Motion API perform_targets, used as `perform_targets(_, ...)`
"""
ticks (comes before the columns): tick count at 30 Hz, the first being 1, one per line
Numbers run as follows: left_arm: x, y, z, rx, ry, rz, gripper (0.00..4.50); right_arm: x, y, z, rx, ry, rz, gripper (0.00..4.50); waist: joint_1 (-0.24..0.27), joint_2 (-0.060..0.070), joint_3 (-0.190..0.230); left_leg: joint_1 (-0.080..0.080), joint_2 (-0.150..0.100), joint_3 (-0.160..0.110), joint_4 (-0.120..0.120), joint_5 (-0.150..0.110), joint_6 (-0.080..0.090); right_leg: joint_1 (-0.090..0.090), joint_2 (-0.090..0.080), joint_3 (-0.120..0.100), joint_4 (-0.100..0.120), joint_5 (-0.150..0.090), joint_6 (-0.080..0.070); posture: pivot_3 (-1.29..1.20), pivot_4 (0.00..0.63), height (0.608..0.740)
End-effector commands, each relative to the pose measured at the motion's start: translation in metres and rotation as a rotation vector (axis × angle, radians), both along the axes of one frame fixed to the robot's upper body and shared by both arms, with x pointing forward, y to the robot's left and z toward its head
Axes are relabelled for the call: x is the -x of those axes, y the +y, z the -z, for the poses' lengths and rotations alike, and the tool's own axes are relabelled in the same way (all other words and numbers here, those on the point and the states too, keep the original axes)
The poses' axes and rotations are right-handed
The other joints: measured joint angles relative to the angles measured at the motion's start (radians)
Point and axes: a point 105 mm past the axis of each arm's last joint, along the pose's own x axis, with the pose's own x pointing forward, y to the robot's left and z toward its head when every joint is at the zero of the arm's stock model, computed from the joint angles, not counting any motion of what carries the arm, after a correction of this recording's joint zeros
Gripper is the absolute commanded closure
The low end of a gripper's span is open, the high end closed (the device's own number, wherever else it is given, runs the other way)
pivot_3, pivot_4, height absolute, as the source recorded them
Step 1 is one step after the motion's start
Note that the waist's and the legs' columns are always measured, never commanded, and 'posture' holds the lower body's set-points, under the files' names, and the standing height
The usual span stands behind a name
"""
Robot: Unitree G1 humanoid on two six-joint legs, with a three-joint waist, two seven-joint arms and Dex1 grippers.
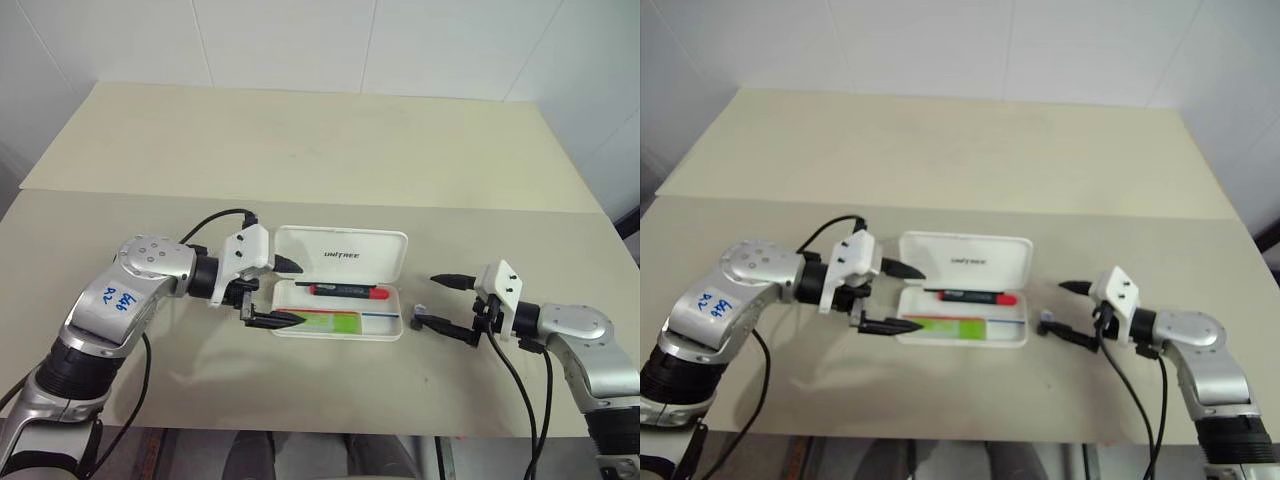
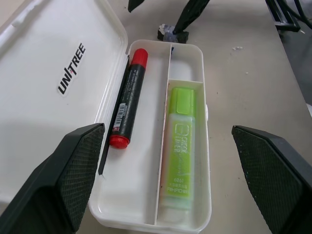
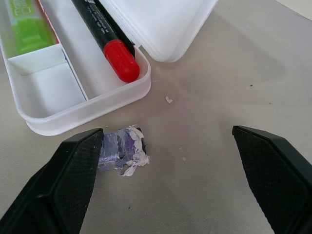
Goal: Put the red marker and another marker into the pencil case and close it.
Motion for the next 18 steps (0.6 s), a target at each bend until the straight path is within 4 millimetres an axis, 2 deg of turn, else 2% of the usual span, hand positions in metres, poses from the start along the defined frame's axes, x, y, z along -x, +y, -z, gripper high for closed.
perform_targets(1,-0.002,0.009,-0.008,0.007,-0.039,-0.031,0.01,0.003,0.002,0.006,0.016,0.013,-0.001,0.00,0.000,0.000,0.000,0.000,0.000,0.000,0.000,0.000,0.000,0.000,0.000,0.000,0.000,0.000,0.000,0.00,0.150,0.740)
perform_targets(8,-0.004,0.010,-0.008,0.004,-0.046,-0.043,0.01,0.013,0.005,0.007,0.034,0.041,-0.046,0.00,0.000,0.000,0.000,0.000,0.000,0.000,0.000,0.000,0.000,0.001,0.000,0.000,0.000,0.000,0.000,0.00,0.150,0.740)
perform_targets(18,-0.006,0.008,-0.008,0.006,-0.053,-0.048,0.01,0.012,0.009,0.013,0.068,0.048,-0.027,0.00,0.000,0.000,0.000,0.000,0.000,0.000,0.001,0.000,0.000,0.000,0.000,0.000,0.000,0.000,0.000,0.00,0.150,0.740)
